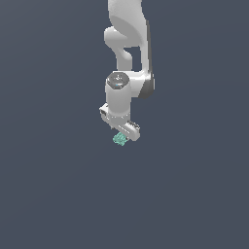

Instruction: Pick up the object and move it to a goal position.

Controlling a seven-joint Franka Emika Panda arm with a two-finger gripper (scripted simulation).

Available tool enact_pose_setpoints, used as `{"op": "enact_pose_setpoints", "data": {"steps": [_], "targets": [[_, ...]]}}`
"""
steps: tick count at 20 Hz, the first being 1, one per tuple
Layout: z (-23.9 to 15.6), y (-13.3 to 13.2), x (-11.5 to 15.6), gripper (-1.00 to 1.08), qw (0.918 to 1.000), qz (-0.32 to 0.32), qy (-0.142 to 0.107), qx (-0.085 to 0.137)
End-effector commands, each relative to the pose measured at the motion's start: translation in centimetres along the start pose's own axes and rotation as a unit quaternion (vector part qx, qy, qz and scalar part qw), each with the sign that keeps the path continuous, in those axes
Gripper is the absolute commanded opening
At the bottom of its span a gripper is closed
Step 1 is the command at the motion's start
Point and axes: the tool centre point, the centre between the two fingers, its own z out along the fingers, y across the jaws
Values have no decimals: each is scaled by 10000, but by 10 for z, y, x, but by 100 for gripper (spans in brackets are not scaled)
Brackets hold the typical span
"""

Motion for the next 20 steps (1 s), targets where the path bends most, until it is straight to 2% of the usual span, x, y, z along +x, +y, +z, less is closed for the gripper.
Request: {"op": "enact_pose_setpoints", "data": {"steps": [1,7,14,20], "targets": [[5,2,-3,100,9998,205,-3,-1],[11,4,-8,100,9989,465,-8,-5],[15,4,-9,100,9989,474,-10,-7],[38,5,-9,100,9988,489,-9,-7]]}}
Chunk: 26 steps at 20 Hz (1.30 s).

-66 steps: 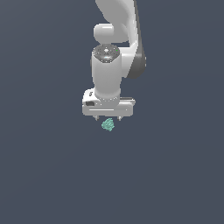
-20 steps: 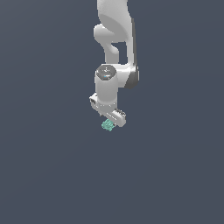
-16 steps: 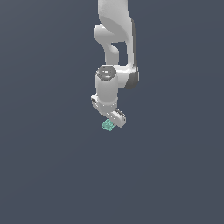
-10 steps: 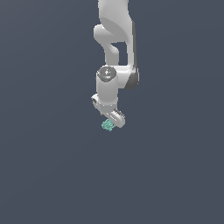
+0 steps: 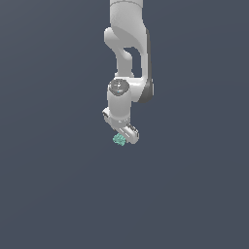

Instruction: Pick up the object and move it to a goal position.

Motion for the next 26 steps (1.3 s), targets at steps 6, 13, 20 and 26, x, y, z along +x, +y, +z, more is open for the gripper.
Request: {"op": "enact_pose_setpoints", "data": {"steps": [6,13,20,26], "targets": [[29,0,-1,100,10000,13,-3,-3],[32,0,0,-100,10000,13,-3,-3],[31,0,0,-100,10000,13,2,4],[22,1,-1,-100,10000,13,2,4]]}}
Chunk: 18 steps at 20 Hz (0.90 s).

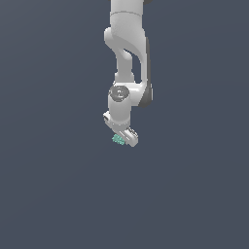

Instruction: Pick up the object and move it to a goal position.

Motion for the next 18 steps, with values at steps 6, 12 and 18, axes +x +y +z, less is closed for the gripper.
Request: {"op": "enact_pose_setpoints", "data": {"steps": [6,12,18], "targets": [[-29,5,-4,-100,10000,1,1,5],[-71,13,-10,-100,10000,4,-2,6],[-129,23,-17,-100,10000,7,-2,4]]}}
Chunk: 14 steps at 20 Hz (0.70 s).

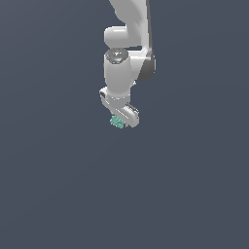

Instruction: Pick up the object and move it to a goal position.

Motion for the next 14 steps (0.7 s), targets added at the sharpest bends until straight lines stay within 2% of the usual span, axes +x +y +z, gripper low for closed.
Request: {"op": "enact_pose_setpoints", "data": {"steps": [1,14], "targets": [[-26,5,-3,-100,10000,3,3,-2],[-163,28,-20,-100,10000,7,9,-10]]}}
